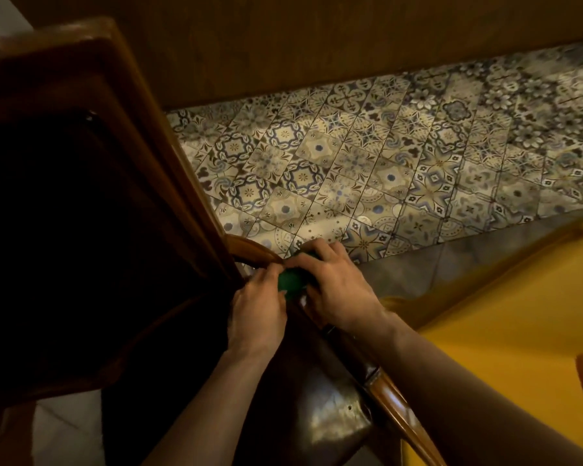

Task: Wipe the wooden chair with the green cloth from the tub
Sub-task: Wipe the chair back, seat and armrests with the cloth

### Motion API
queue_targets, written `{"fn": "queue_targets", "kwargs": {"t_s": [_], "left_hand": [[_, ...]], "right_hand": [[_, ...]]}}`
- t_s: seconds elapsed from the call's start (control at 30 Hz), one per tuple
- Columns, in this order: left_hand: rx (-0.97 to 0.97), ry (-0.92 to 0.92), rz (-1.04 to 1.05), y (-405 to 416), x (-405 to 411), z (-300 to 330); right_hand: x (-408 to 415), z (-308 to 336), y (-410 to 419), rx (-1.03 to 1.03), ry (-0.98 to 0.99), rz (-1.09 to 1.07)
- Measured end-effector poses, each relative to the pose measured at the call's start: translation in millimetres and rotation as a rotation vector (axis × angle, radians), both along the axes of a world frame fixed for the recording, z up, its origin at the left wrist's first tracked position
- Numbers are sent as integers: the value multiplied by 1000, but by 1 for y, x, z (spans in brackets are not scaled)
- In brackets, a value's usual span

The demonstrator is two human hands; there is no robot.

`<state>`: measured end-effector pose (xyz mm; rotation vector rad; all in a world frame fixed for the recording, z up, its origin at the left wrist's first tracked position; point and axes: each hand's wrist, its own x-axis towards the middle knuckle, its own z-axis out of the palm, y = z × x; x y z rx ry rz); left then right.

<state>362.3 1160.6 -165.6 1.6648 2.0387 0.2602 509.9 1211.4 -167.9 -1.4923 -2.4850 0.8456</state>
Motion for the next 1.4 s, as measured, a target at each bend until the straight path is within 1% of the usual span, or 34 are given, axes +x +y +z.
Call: {"fn": "queue_targets", "kwargs": {"t_s": [0.1,0.17,0.2,0.3,0.37,0.43,0.5,0.57,0.63,0.7,0.87,1.03,1.2,1.4], "left_hand": [[-49,-102,-18,-1,-11,-9],[-79,-201,-56,2,-25,-9],[-68,-220,-67,5,-32,-7],[77,-135,-60,24,-47,-2],[164,-56,-199,41,-46,-6],[156,2,-383,56,-40,-17],[75,29,-466,64,-35,-31],[-3,41,-480,66,-34,-44],[-29,67,-494,64,-34,-51],[-16,93,-513,62,-34,-56],[56,80,-484,57,-33,-68],[120,111,-475,56,-32,-77],[108,124,-474,57,-32,-78],[49,138,-485,59,-32,-75]], "right_hand": [[6,-14,-6,-18,40,105],[10,-21,-9,0,48,143],[11,-23,-9,14,48,154],[10,-26,-9,63,-1,171],[5,-26,-8,86,-58,186],[1,-26,-8,104,-101,205],[-2,-25,-9,107,-112,199],[-3,-25,-14,116,-104,162],[-1,-27,-21,123,-94,128],[3,-30,-26,120,-98,106],[7,-36,-36,138,-137,52],[16,-33,-45,156,-156,66],[26,-25,-53,173,-203,112],[34,-3,-60,121,-300,146]]}}
